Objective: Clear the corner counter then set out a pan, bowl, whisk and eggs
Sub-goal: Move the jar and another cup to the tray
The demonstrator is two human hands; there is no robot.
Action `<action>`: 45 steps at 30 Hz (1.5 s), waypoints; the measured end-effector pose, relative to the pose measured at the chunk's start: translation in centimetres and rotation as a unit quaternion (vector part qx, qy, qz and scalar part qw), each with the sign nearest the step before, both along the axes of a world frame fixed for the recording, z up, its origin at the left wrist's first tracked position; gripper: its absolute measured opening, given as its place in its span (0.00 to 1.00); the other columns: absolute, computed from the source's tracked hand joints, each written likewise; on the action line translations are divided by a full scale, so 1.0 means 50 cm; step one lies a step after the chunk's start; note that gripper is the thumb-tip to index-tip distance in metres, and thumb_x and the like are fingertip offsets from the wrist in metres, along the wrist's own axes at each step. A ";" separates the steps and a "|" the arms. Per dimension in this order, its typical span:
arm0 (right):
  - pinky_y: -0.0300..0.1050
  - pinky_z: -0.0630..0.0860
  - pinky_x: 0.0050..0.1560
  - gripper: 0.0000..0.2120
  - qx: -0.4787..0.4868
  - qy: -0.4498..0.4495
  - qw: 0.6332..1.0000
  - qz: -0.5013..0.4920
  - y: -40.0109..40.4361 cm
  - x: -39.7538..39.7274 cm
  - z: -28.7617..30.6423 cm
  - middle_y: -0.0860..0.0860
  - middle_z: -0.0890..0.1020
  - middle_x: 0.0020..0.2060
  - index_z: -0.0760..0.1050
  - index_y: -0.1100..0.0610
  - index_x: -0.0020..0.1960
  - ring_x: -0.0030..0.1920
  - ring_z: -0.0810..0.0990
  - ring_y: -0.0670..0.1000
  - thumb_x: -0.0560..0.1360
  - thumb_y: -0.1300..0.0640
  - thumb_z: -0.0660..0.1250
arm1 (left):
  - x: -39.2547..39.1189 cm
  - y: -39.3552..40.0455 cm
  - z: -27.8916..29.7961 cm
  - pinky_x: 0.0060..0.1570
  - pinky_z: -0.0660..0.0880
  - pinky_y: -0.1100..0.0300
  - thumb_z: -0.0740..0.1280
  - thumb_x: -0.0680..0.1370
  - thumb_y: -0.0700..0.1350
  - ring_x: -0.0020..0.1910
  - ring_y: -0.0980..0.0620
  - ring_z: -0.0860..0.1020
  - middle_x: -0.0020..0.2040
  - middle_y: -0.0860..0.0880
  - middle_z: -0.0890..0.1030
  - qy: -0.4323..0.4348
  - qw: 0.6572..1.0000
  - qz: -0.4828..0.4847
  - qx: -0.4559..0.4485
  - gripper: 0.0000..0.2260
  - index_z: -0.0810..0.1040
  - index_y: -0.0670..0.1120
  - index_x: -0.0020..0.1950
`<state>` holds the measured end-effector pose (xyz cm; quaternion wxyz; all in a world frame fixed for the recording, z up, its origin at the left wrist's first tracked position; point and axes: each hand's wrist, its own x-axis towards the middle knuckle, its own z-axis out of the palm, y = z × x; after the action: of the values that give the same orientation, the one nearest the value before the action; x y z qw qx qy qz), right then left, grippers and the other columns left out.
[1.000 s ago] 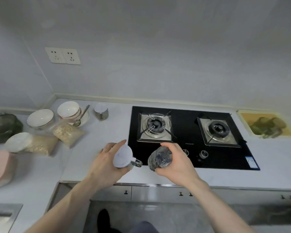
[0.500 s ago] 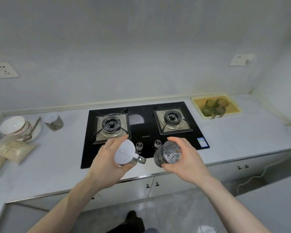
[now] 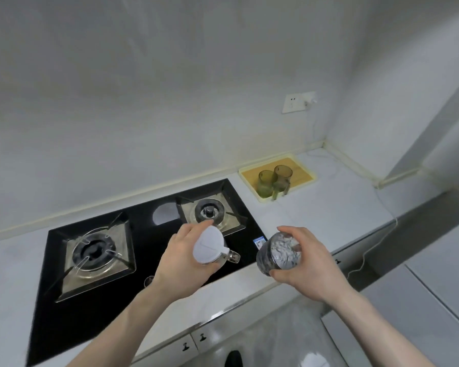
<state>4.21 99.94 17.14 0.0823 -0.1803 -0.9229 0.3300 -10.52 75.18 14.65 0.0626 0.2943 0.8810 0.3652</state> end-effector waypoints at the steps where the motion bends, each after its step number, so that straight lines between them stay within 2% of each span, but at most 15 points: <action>1: 0.41 0.76 0.55 0.42 0.005 -0.007 1.000 -0.004 0.027 -0.006 0.006 0.37 0.71 0.61 0.67 0.39 0.69 0.56 0.76 0.43 0.58 0.44 0.79 | -0.012 0.032 0.002 0.63 0.69 0.59 0.77 0.68 0.62 0.65 0.56 0.70 0.66 0.63 0.69 0.001 1.000 -0.005 0.003 0.37 0.65 0.65 0.74; 4: 0.40 0.76 0.55 0.42 0.016 -0.006 1.000 -0.025 0.114 -0.025 0.018 0.37 0.71 0.61 0.67 0.39 0.70 0.57 0.76 0.44 0.59 0.44 0.79 | -0.047 0.134 0.016 0.65 0.68 0.60 0.77 0.69 0.60 0.65 0.61 0.68 0.64 0.66 0.69 -0.006 0.999 -0.031 0.029 0.34 0.64 0.68 0.70; 7: 0.44 0.78 0.55 0.42 0.027 -0.005 0.999 -0.038 0.186 -0.046 0.021 0.37 0.72 0.61 0.67 0.39 0.70 0.56 0.77 0.45 0.58 0.44 0.79 | -0.080 0.212 0.022 0.69 0.68 0.55 0.77 0.69 0.59 0.68 0.57 0.67 0.67 0.64 0.68 0.016 0.998 -0.053 -0.001 0.37 0.63 0.66 0.74; 10: 0.44 0.77 0.55 0.42 0.010 -0.001 0.999 -0.042 0.232 -0.065 0.015 0.38 0.72 0.60 0.68 0.40 0.70 0.56 0.77 0.45 0.58 0.44 0.80 | -0.094 0.254 0.022 0.66 0.64 0.61 0.77 0.69 0.61 0.65 0.62 0.66 0.67 0.64 0.69 0.015 0.998 -0.051 0.013 0.37 0.65 0.65 0.74; 14: 0.42 0.76 0.55 0.42 0.011 -0.001 1.000 -0.011 0.295 -0.123 0.011 0.39 0.72 0.61 0.68 0.42 0.70 0.56 0.76 0.45 0.59 0.43 0.80 | -0.116 0.291 0.022 0.67 0.67 0.60 0.77 0.68 0.61 0.67 0.59 0.68 0.68 0.65 0.69 0.022 0.999 -0.036 0.010 0.37 0.65 0.67 0.73; 18: 0.42 0.76 0.56 0.41 -0.008 0.006 0.999 0.043 0.352 -0.197 0.000 0.40 0.73 0.59 0.69 0.42 0.69 0.55 0.76 0.44 0.58 0.42 0.79 | -0.126 0.311 0.014 0.68 0.71 0.54 0.78 0.67 0.61 0.68 0.57 0.71 0.69 0.66 0.68 0.022 1.000 0.009 0.001 0.38 0.65 0.66 0.74; 24: 0.41 0.77 0.57 0.41 -0.035 -0.014 0.992 0.119 0.453 -0.284 -0.026 0.38 0.72 0.60 0.69 0.40 0.68 0.56 0.76 0.40 0.57 0.40 0.79 | -0.123 0.379 0.010 0.69 0.71 0.52 0.78 0.67 0.61 0.70 0.55 0.69 0.68 0.64 0.70 0.034 0.994 0.102 0.008 0.38 0.66 0.64 0.74; 27: 0.37 0.76 0.53 0.40 -0.050 -0.029 0.989 0.136 0.518 -0.317 -0.033 0.35 0.71 0.60 0.69 0.38 0.66 0.56 0.76 0.39 0.57 0.41 0.80 | -0.112 0.436 0.007 0.66 0.72 0.55 0.79 0.66 0.60 0.67 0.56 0.71 0.66 0.65 0.70 0.032 0.990 0.135 0.020 0.38 0.67 0.64 0.73; 29: 0.38 0.76 0.54 0.41 -0.054 -0.041 0.987 0.145 0.567 -0.335 -0.039 0.34 0.71 0.59 0.69 0.37 0.66 0.57 0.76 0.40 0.57 0.41 0.81 | -0.108 0.474 0.003 0.65 0.71 0.57 0.80 0.67 0.58 0.66 0.56 0.72 0.66 0.64 0.70 0.035 0.986 0.160 0.023 0.38 0.67 0.63 0.73; 35: 0.39 0.76 0.53 0.40 -0.095 -0.039 0.988 0.115 0.698 -0.391 -0.059 0.37 0.74 0.59 0.72 0.40 0.64 0.56 0.77 0.40 0.55 0.46 0.82 | -0.084 0.561 -0.025 0.65 0.71 0.58 0.80 0.67 0.57 0.67 0.57 0.71 0.67 0.63 0.69 0.012 0.978 0.208 0.023 0.41 0.65 0.62 0.75; 41: 0.43 0.74 0.57 0.39 -0.097 -0.059 0.991 0.065 0.812 -0.475 -0.109 0.45 0.75 0.60 0.73 0.45 0.67 0.59 0.76 0.47 0.57 0.51 0.81 | -0.061 0.621 -0.047 0.62 0.69 0.63 0.79 0.67 0.59 0.66 0.58 0.71 0.66 0.62 0.70 -0.003 0.968 0.249 0.011 0.40 0.66 0.61 0.75; 45: 0.47 0.74 0.60 0.39 -0.096 -0.078 0.992 0.038 0.866 -0.531 -0.152 0.51 0.75 0.63 0.73 0.49 0.69 0.61 0.76 0.53 0.59 0.55 0.80 | -0.056 0.633 -0.046 0.64 0.72 0.59 0.77 0.67 0.62 0.65 0.58 0.72 0.67 0.63 0.70 0.007 0.968 0.252 -0.008 0.39 0.65 0.63 0.75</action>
<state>-22.36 143.27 9.55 -0.0207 -0.1773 -0.8967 0.4051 -13.34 106.82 12.34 -0.0358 0.0646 0.9301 0.3599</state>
